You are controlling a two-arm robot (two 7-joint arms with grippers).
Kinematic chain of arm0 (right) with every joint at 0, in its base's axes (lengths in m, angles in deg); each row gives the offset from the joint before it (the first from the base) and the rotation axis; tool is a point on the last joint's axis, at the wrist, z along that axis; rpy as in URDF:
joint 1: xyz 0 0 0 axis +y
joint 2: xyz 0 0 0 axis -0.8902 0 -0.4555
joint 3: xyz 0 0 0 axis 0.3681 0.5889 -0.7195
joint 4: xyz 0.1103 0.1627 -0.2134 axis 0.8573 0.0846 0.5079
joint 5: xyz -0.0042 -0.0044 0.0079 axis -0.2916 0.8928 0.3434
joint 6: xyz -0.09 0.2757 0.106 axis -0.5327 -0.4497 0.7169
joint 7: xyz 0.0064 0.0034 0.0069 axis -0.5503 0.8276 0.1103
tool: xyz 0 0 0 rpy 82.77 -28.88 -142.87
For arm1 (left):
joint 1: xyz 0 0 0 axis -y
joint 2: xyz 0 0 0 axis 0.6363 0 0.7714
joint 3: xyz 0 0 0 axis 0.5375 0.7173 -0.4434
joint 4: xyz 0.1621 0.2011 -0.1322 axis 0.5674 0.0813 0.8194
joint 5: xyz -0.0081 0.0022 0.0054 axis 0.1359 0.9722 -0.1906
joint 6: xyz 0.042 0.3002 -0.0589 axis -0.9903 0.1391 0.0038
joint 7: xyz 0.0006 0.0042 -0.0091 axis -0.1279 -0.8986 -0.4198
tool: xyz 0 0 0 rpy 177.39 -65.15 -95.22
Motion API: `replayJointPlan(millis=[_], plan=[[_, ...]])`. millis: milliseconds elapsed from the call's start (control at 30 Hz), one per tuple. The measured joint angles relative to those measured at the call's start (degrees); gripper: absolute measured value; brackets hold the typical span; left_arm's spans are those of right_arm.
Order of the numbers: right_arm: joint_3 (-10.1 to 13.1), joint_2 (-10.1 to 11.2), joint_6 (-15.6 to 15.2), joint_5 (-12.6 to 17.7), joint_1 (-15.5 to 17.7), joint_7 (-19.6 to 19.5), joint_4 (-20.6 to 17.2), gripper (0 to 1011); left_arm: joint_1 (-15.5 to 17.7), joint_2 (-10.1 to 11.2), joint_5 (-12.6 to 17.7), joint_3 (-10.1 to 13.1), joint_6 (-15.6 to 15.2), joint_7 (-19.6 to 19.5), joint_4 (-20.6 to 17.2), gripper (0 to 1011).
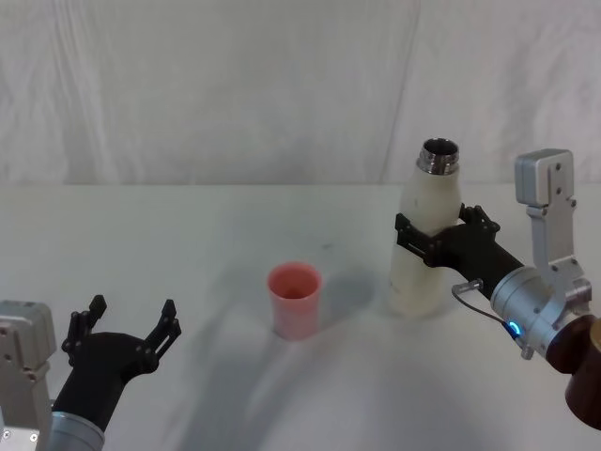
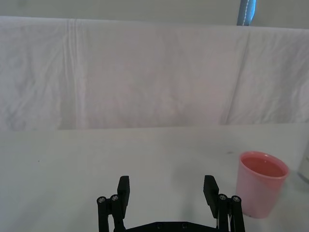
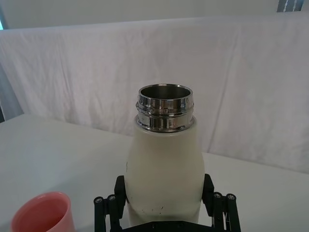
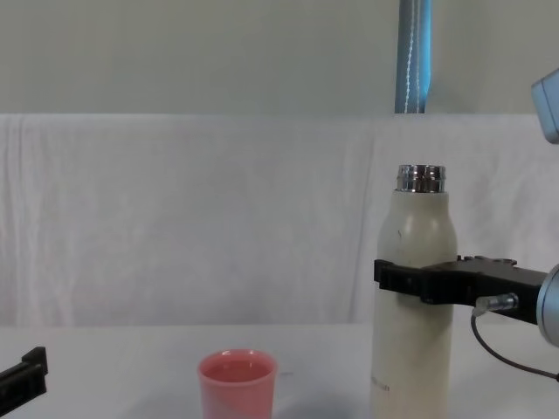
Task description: Grasp the thermos with one hand and pour water into the cup lid.
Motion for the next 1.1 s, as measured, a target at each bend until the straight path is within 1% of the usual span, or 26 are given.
replayJointPlan(millis=[467,1100], plan=[[-1.09,-0.44,1.52,-0.15,-0.74,-0.20,2.35,951,0.00,0.00,0.00,0.00,0.00,0.00,0.00,1001],[-1.83,-0.56,1.77,-0.80,-0.65,-0.20,2.95,951,0.00,0.00,0.00,0.00,0.00,0.00,0.00,1001]])
